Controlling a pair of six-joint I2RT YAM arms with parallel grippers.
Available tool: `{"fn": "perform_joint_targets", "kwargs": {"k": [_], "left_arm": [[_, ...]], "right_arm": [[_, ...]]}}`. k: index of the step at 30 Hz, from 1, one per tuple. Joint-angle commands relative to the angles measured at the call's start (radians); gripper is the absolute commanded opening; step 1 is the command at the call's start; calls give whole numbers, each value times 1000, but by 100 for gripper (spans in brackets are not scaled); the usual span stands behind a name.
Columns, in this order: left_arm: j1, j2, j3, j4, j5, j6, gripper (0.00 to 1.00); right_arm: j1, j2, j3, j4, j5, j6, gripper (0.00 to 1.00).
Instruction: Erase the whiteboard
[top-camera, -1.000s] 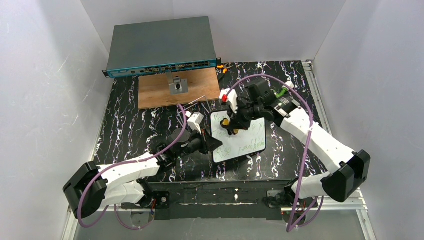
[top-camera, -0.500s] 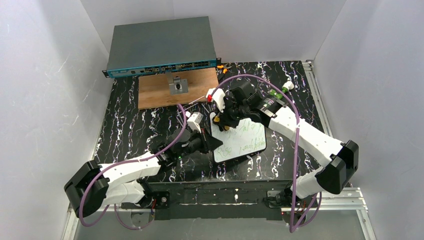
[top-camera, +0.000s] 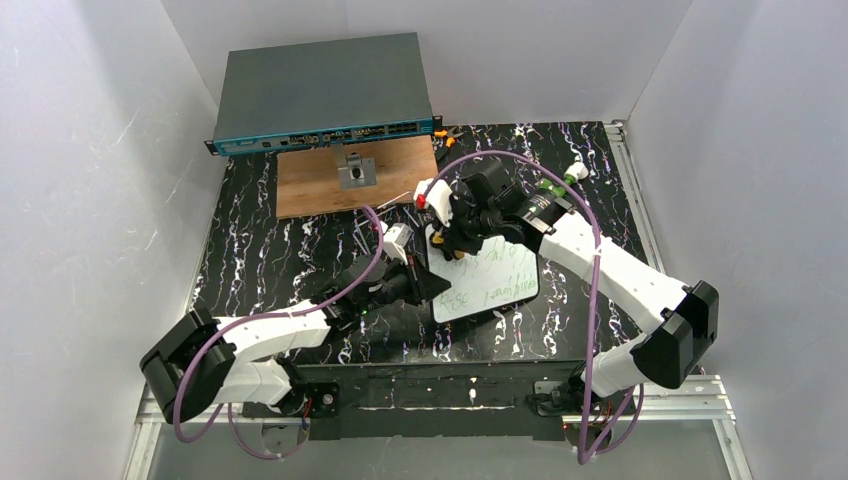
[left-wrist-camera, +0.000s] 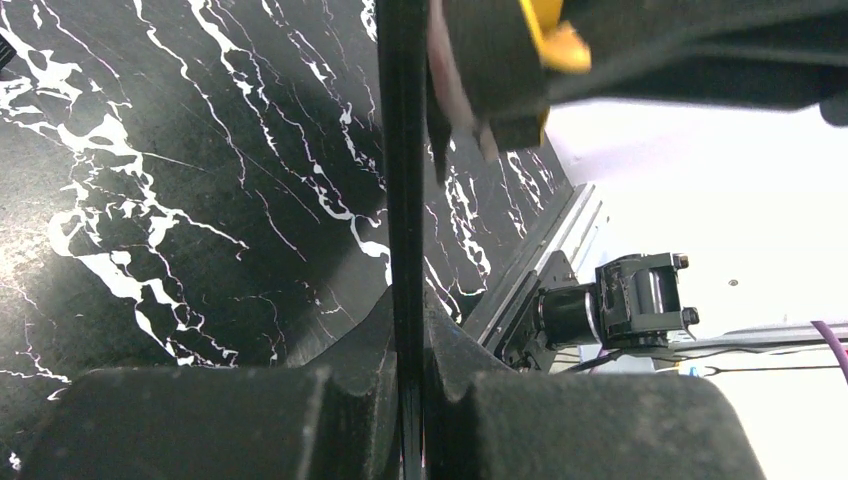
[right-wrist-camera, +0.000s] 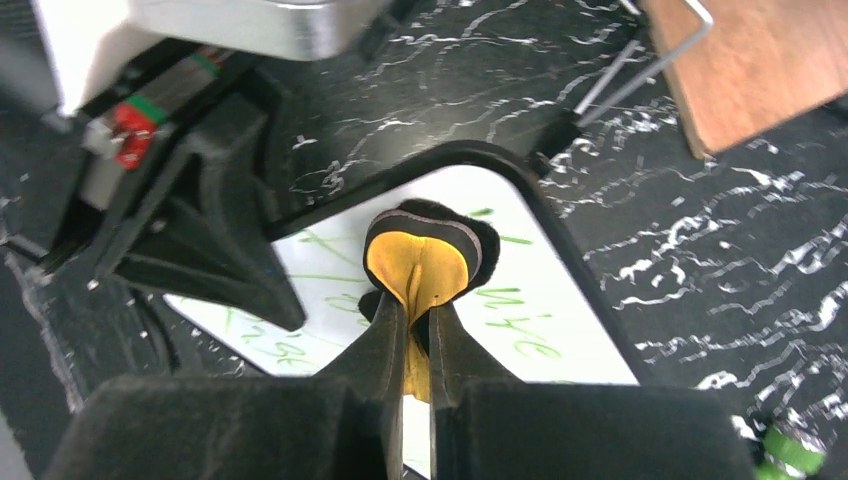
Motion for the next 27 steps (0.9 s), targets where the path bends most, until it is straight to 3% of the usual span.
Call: {"fn": "perform_joint_targets", "kwargs": {"k": [1, 4, 10, 15, 20, 27], "left_arm": [[-14, 14, 19, -8, 44, 73, 0], [-14, 13, 24, -19, 39, 72, 0], [-13, 8, 25, -30, 38, 72, 0], [-13, 2, 16, -25, 38, 73, 0], [-13, 8, 25, -31, 48, 84, 0], [-13, 7, 27, -34, 52, 91, 0]], "right_arm": [[16, -26, -2, -68, -156, -94, 1], [28, -13, 21, -51, -106, -63, 1], [29, 21, 58, 83, 194, 34, 1], [28, 9, 21, 126, 285, 43, 1], [26, 11, 12, 73, 199, 0, 1], [28, 32, 64, -75, -117, -68, 1]]}}
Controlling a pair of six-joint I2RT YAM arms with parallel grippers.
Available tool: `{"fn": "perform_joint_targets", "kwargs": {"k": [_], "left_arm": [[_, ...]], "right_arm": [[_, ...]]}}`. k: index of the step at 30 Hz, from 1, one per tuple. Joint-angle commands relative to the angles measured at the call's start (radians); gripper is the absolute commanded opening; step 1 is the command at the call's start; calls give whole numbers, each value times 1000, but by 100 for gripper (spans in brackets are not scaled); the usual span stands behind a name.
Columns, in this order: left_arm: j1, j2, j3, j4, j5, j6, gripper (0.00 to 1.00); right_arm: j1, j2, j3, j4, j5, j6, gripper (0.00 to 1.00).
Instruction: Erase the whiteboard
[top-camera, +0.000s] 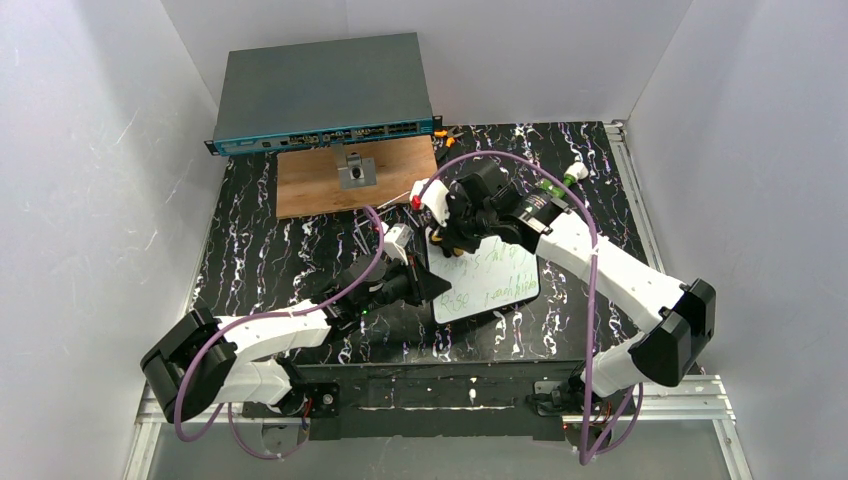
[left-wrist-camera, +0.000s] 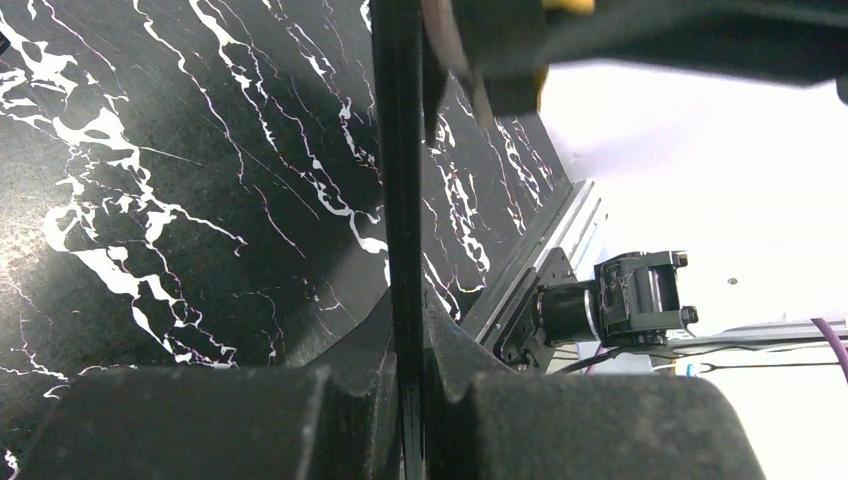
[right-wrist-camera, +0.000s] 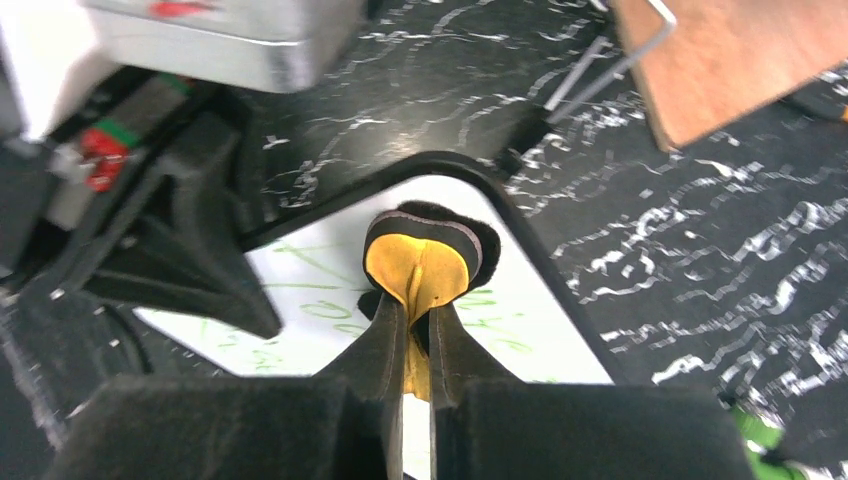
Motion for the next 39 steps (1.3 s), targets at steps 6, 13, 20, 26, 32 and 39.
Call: {"fn": "perform_joint_targets", "kwargs": {"k": [6, 13, 20, 26, 32, 39], "left_arm": [[-13, -4, 31, -41, 47, 100, 0], [-13, -13, 19, -35, 46, 104, 0], [-13, -2, 21, -19, 66, 106, 0], [-13, 5, 22, -14, 66, 98, 0], [-13, -8, 26, -31, 57, 92, 0], [-13, -25, 18, -43, 16, 75, 0]], "right_arm": [[-19, 35, 53, 31, -10, 63, 1], [-74, 11, 8, 42, -15, 67, 1], [-68, -9, -35, -87, -324, -64, 1], [-59, -9, 8, -54, -317, -7, 1], [-59, 6, 26, 46, -39, 74, 1], [-36, -51, -74, -50, -176, -87, 1]]}}
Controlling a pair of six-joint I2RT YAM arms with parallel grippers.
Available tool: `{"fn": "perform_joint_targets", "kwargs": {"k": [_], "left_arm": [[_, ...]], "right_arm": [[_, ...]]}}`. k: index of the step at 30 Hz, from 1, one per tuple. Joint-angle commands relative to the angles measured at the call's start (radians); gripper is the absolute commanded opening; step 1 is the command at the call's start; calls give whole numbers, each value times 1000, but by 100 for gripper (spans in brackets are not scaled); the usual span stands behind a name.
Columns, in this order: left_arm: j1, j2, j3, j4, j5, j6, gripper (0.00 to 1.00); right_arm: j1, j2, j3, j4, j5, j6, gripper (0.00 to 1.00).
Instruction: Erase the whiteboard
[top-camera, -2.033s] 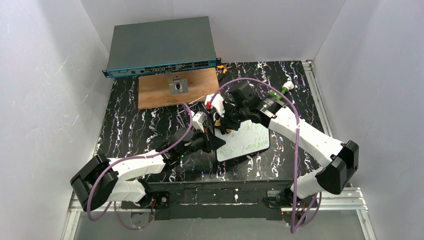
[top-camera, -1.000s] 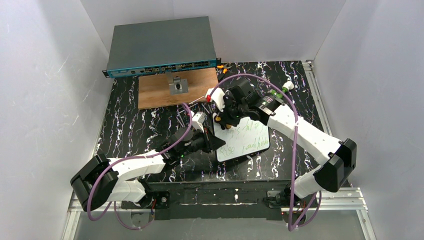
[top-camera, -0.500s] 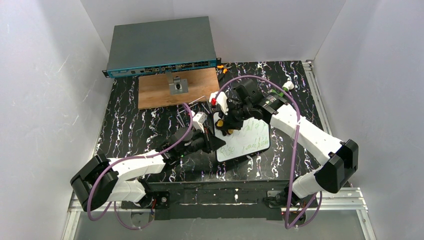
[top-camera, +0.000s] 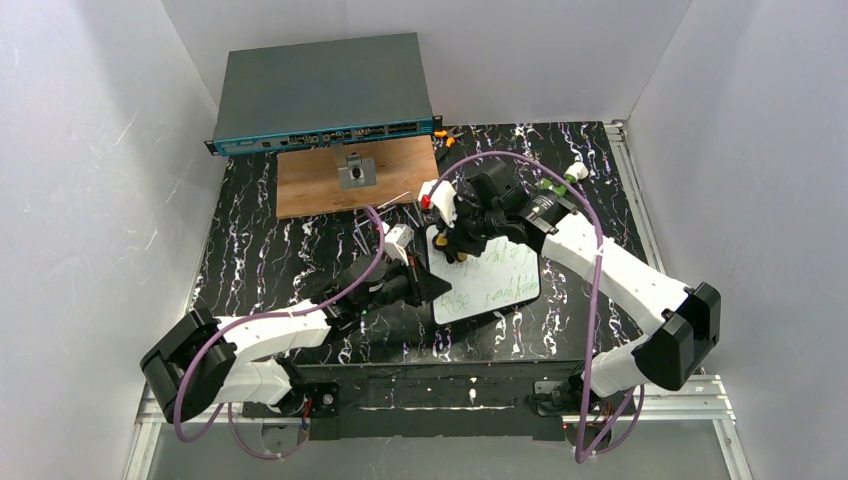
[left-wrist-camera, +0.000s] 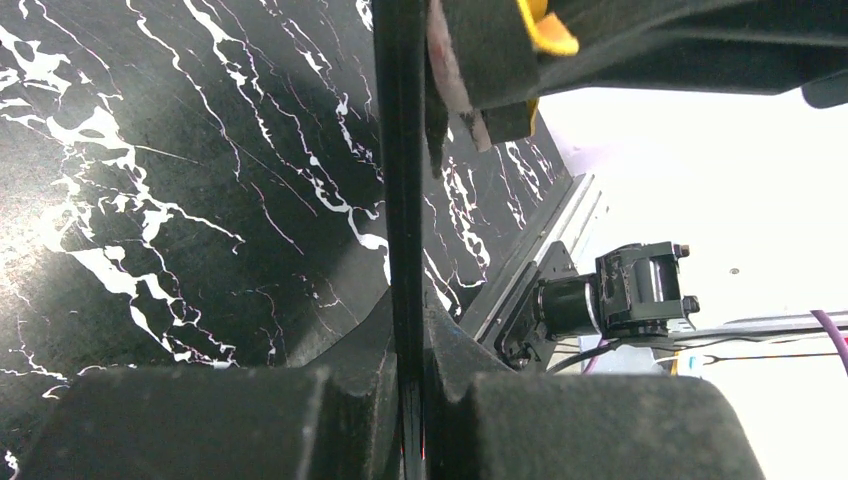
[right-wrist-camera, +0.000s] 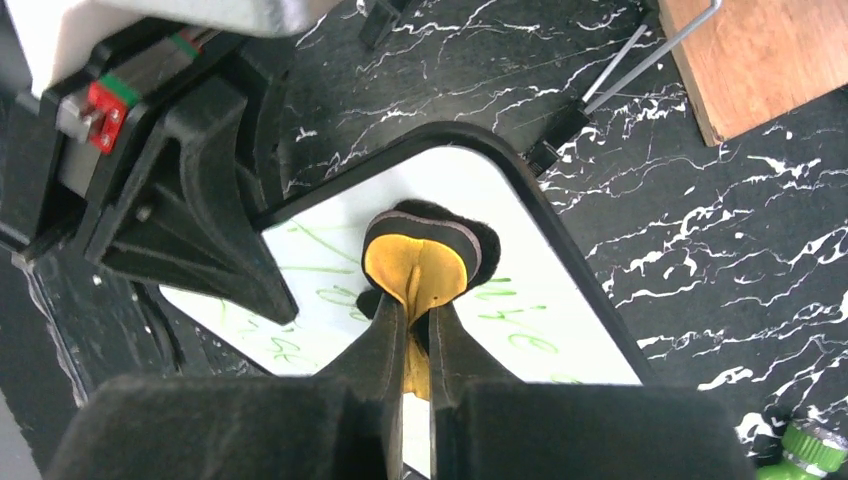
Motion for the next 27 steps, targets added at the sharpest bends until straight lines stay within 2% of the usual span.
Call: {"fn": "perform_joint_targets", "kwargs": {"k": [1, 6, 14, 20, 27], "left_arm": [[-13, -22, 18, -44, -4, 56, 0], [-13, -12, 41, -77, -19, 32, 0], [-14, -23, 38, -86, -18, 24, 0], [-13, -13, 36, -72, -4, 25, 0], [-13, -23, 23, -62, -4, 32, 0]], "right_arm": [[31, -46, -61, -53, -71, -146, 1], [103, -58, -114, -72, -66, -220, 1], [99, -32, -60, 80, 187, -77, 1], [81, 2, 0, 93, 214, -15, 1], [57, 8, -45, 116, 273, -16, 1]]}}
